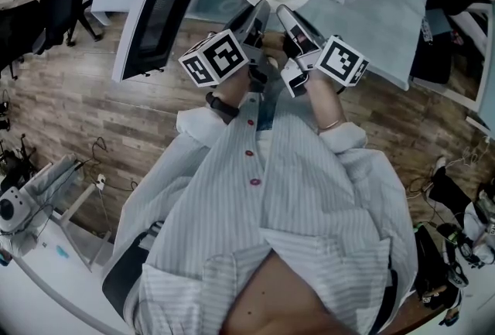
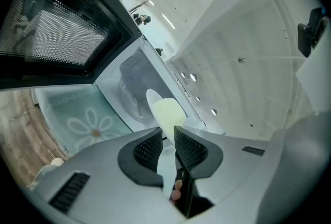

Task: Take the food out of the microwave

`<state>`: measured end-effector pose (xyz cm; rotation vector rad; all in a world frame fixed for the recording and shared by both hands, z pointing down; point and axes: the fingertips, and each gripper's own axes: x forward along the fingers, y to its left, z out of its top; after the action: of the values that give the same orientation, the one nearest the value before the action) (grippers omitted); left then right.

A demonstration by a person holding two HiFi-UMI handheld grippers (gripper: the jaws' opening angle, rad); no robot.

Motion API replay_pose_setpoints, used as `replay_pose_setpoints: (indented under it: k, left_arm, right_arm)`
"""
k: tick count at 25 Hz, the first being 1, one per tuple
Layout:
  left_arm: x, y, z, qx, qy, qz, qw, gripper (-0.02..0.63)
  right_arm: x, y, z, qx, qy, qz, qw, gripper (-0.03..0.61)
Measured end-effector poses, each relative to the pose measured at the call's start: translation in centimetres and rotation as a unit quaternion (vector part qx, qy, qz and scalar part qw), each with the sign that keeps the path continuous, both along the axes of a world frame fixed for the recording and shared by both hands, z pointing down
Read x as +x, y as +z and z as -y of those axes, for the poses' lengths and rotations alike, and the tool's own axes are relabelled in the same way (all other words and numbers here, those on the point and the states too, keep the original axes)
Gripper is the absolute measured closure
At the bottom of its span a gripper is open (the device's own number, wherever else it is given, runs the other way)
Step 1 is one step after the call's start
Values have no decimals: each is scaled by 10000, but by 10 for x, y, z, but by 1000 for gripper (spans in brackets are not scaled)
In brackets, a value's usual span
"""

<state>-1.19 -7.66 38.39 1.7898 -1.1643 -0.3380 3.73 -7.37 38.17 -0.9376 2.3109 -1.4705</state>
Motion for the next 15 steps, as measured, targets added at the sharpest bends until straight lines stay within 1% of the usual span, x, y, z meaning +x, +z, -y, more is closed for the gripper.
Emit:
replay_pose_setpoints:
  k: [3, 7, 11, 14, 15]
  left_arm:
    - [1, -9, -1, 50, 29, -30, 10000, 534]
    - [-1, -16, -1, 66, 160, 83, 9998, 535]
    - [-2, -27, 3, 168, 274, 52, 9995, 535]
    - [-6, -30, 4, 192, 300, 21, 9994, 535]
    - [-8, -30, 4, 194, 303, 13, 9994, 535]
  right_arm:
    - [2, -6, -2, 5, 42, -8, 10000, 497]
    - [1, -14, -3, 41, 120, 41, 9999, 497]
    - [-1, -23, 0, 107, 212, 60, 9997, 497]
    - [-2, -22, -1, -2, 315, 36, 9995, 497]
    - [-4, -24, -1, 53, 303, 47, 9995, 497]
